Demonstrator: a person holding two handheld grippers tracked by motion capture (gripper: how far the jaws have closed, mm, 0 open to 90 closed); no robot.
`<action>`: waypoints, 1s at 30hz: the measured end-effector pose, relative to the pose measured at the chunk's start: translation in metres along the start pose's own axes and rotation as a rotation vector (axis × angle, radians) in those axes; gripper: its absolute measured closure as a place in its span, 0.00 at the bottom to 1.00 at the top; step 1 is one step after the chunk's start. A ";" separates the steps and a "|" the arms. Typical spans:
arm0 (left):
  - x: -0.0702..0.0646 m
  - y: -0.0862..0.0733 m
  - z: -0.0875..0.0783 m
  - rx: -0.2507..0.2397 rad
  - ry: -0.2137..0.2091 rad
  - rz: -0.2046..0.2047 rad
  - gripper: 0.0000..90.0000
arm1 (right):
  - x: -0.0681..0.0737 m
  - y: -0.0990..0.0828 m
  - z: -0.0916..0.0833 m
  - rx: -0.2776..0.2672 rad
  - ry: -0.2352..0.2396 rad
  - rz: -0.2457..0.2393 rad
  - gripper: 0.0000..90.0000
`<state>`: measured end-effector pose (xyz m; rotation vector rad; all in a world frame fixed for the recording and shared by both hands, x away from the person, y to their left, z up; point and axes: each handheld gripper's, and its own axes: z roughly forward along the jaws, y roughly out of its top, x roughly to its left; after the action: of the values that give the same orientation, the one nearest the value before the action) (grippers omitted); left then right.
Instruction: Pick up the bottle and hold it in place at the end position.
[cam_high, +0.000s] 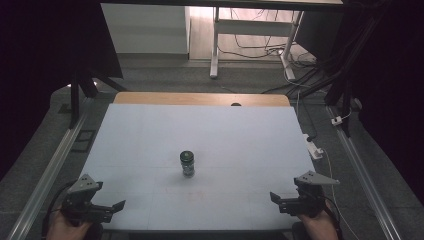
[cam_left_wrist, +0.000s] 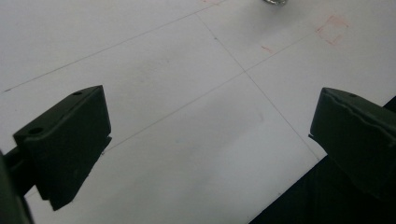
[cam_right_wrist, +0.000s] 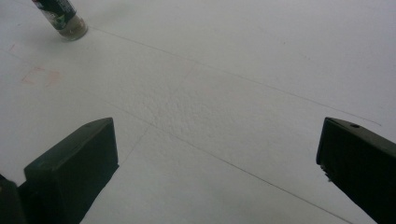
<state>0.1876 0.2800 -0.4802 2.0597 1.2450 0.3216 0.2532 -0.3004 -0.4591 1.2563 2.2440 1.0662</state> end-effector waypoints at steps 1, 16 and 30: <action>0.000 0.000 0.000 0.001 -0.001 -0.002 0.00 | 0.000 0.000 0.000 0.002 0.002 -0.001 0.00; 0.001 0.001 0.001 -0.001 -0.011 -0.013 0.00 | -0.002 0.001 0.002 0.019 0.024 0.022 0.00; 0.002 0.003 0.001 -0.009 -0.032 -0.018 0.00 | -0.002 0.001 0.002 0.025 0.039 0.016 0.00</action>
<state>0.1907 0.2805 -0.4793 2.0373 1.2397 0.2846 0.2563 -0.3011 -0.4599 1.2767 2.2860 1.0807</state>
